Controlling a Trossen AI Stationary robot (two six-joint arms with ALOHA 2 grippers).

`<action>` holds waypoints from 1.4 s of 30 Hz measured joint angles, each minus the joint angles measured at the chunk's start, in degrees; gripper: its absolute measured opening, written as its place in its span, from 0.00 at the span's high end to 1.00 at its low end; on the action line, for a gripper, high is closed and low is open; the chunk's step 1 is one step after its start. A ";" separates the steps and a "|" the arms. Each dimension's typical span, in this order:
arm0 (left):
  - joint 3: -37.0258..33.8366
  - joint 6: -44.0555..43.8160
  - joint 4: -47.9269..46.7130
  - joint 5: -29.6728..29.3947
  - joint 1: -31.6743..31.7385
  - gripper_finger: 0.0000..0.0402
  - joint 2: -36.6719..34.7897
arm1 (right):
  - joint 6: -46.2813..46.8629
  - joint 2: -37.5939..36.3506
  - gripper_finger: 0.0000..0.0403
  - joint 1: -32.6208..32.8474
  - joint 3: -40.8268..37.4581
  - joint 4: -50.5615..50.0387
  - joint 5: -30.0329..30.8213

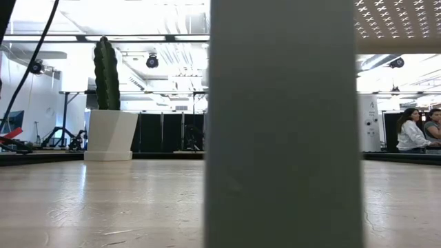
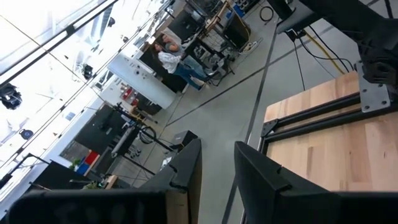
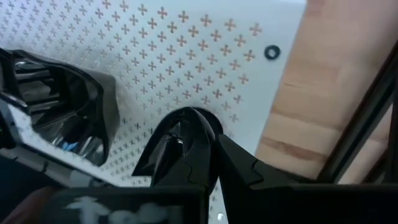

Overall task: Pick & Place Mini shaped plates
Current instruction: Stack the drop-shaped plate on top of the drop-shaped plate on the shelf

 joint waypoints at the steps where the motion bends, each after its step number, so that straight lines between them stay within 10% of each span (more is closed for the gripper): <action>1: 0.01 0.00 0.01 0.00 0.00 0.77 0.00 | -0.33 0.49 0.97 0.00 0.03 -0.03 0.16; 27: 0.02 -0.07 0.01 -0.04 -0.20 0.77 0.00 | -1.05 3.05 0.76 -0.96 -0.01 9.77 1.69; 42: 0.02 -0.04 0.00 -0.04 -0.20 0.77 0.00 | -4.52 2.99 0.83 -0.92 -0.04 10.53 5.86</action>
